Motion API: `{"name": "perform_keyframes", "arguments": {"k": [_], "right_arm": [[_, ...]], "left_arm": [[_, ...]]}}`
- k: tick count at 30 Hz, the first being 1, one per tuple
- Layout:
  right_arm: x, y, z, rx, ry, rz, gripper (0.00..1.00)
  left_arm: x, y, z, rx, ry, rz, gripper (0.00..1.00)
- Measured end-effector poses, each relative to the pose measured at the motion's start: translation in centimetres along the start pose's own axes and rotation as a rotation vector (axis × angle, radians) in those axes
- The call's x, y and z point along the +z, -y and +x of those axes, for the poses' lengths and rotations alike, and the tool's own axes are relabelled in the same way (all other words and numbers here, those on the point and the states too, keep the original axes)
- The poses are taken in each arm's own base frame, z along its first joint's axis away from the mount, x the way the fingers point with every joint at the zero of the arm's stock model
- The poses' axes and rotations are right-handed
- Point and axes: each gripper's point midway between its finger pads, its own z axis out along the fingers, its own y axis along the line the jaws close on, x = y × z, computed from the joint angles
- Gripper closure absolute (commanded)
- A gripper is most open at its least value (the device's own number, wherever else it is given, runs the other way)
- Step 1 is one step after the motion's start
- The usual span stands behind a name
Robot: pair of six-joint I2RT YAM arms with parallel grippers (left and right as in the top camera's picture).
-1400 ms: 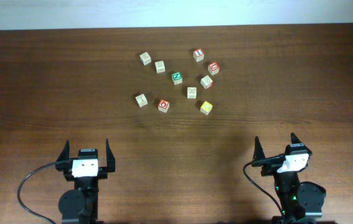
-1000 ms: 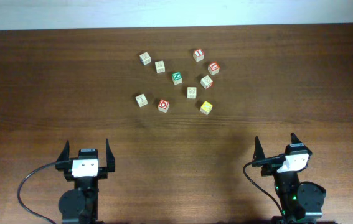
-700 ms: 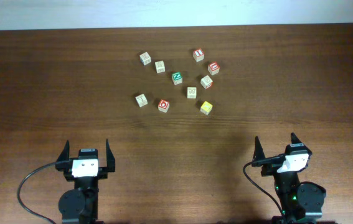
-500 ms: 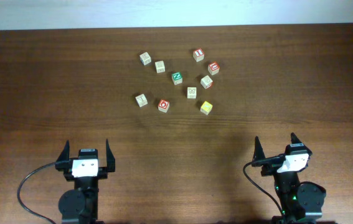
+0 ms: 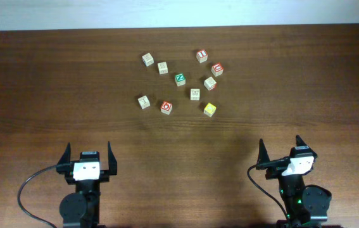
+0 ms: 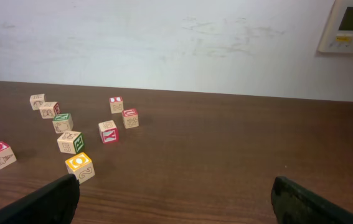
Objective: Rotate 3 blocks
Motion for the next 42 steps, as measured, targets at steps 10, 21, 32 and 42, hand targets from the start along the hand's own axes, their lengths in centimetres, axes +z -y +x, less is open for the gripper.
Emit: {"name": "perform_keyframes", "arguments": {"k": [10,21,32,42], "right_arm": [[0.0,0.0,0.0,0.000,0.000,0.000,0.02],[0.0,0.0,0.0,0.000,0.000,0.000,0.02],[0.0,0.0,0.0,0.000,0.001,0.000,0.02],[-0.2,-0.8,-1.6,-0.007,0.051,-0.049,0.02]], "left_arm": [[0.0,0.0,0.0,0.000,0.000,0.000,0.01],[0.0,-0.1,0.0,0.000,-0.001,-0.007,0.01],[0.0,0.3,-1.4,-0.003,0.060,0.022,0.01],[-0.1,1.4,-1.8,-0.037,0.075,0.088,0.01]]}}
